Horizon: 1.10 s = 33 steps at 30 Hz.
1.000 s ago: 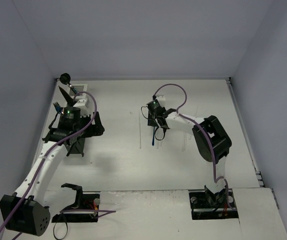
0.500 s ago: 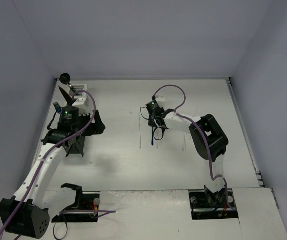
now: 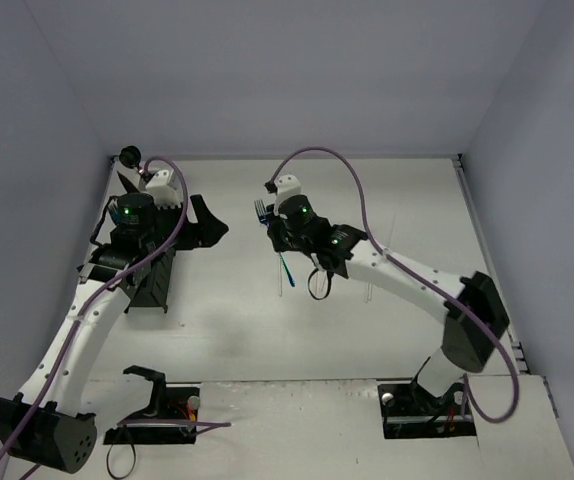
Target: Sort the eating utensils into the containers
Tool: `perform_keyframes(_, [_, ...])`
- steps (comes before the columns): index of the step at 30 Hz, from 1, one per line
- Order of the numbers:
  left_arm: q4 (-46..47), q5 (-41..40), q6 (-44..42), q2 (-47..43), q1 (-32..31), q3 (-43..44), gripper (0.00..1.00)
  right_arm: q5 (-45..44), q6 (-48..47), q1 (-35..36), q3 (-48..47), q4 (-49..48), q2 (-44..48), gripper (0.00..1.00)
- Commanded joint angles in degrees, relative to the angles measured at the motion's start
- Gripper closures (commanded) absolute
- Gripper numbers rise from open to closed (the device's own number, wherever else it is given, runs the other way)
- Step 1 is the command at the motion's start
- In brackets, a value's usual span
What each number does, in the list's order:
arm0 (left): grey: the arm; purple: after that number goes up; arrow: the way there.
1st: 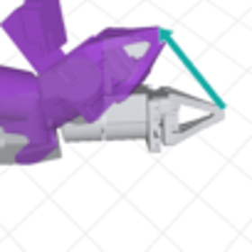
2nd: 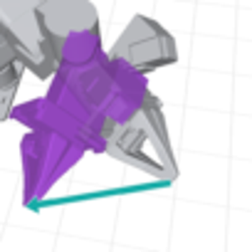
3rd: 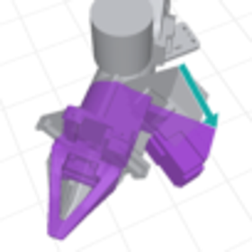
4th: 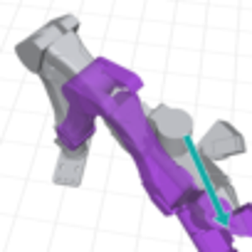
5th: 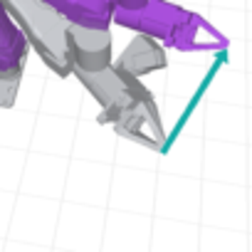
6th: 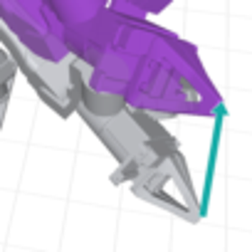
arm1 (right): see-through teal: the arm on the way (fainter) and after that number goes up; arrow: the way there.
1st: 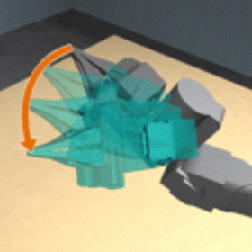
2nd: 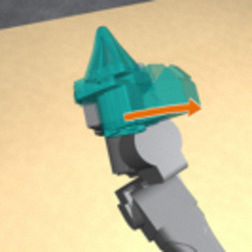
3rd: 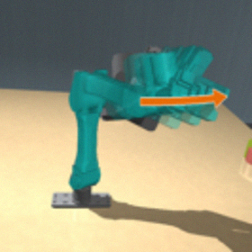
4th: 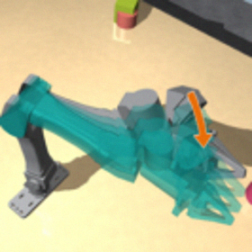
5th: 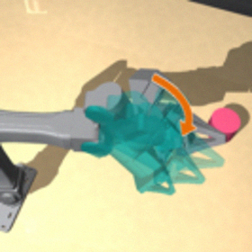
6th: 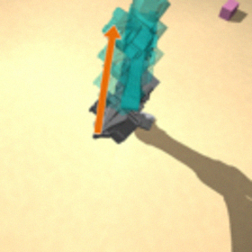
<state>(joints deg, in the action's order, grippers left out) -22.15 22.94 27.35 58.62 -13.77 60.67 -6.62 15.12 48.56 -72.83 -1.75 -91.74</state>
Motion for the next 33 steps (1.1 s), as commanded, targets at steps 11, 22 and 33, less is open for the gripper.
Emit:
perform_keyframes(11, [15.45, 1.95, 2.83, 0.57, -7.13, 5.02, 0.26, 15.74, -3.79, 1.88, 2.17, -6.69, 12.89, 1.00])
perform_keyframes(22, [14.37, -5.75, -1.80, 3.73, -12.05, 5.11, 0.38, 17.63, -3.16, 2.43, 2.19, -7.39, 12.82, 1.00])
perform_keyframes(33, [17.97, -9.61, -4.11, 4.51, -13.65, 6.36, 0.97, 17.46, -3.21, 2.73, 2.77, -7.74, 12.73, 0.95])
